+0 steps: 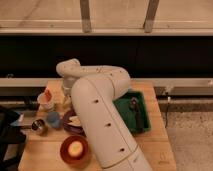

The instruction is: Place fork in tray

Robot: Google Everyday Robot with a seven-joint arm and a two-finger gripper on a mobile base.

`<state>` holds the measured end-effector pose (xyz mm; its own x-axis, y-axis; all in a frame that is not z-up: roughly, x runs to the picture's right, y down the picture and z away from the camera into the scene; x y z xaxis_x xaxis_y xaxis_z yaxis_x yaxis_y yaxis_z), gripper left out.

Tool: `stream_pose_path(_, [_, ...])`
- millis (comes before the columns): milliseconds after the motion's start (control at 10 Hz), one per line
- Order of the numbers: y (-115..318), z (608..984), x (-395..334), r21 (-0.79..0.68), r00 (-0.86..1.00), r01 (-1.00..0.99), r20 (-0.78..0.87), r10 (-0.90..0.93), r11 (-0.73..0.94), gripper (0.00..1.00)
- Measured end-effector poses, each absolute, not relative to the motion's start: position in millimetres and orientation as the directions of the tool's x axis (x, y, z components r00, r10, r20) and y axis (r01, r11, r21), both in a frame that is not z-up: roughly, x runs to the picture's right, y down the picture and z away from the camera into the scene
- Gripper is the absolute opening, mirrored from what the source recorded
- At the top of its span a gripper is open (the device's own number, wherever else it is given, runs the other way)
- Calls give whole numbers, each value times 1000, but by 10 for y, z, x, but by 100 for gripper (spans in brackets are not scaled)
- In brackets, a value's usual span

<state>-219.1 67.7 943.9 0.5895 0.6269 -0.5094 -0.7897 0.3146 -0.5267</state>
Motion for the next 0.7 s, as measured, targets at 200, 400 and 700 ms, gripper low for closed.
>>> stream_pose_path(200, [711, 9460, -2257, -535, 590, -787, -509, 627, 306, 72])
stream_pose_path(400, [687, 9452, -2228, -532, 593, -786, -507, 625, 314, 65])
stream_pose_path(700, [675, 9448, -2212, -530, 592, -788, -509, 625, 315, 33])
